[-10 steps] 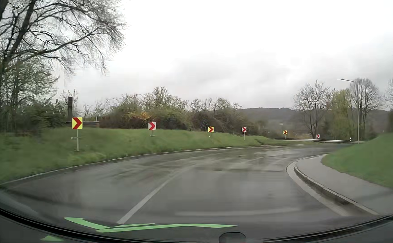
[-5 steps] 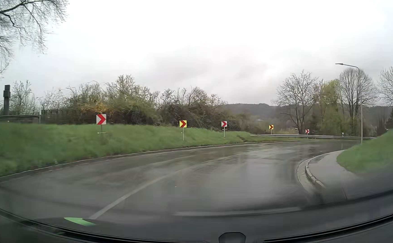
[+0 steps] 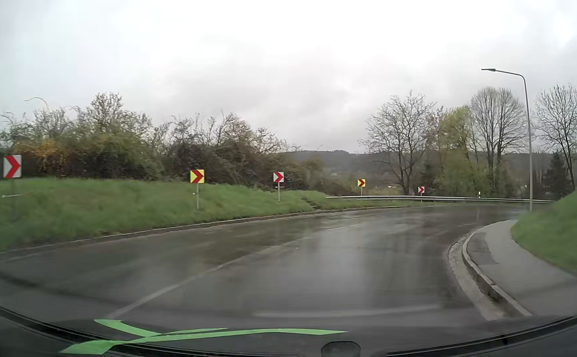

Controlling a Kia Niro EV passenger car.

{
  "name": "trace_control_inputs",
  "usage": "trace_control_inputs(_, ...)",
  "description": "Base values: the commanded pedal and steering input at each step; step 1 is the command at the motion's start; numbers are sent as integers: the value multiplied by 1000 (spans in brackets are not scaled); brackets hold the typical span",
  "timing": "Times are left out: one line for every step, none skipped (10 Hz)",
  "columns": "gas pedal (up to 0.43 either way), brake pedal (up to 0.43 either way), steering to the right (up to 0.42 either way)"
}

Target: Follow the waypoints while adhering to traffic rules and regulations

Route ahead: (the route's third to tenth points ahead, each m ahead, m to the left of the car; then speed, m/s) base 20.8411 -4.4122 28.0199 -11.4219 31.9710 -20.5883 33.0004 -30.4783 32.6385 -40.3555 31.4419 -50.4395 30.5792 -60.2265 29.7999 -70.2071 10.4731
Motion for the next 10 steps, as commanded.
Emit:
trace_control_inputs(0,91,127)
trace_control_inputs(0,85,127)
trace_control_inputs(0,85,129)
trace_control_inputs(0,91,132)
trace_control_inputs(0,91,137)
trace_control_inputs(0,85,141)
trace_control_inputs(0,85,142)
trace_control_inputs(0,79,143)
trace_control_inputs(0,79,143)
trace_control_inputs(0,79,144)
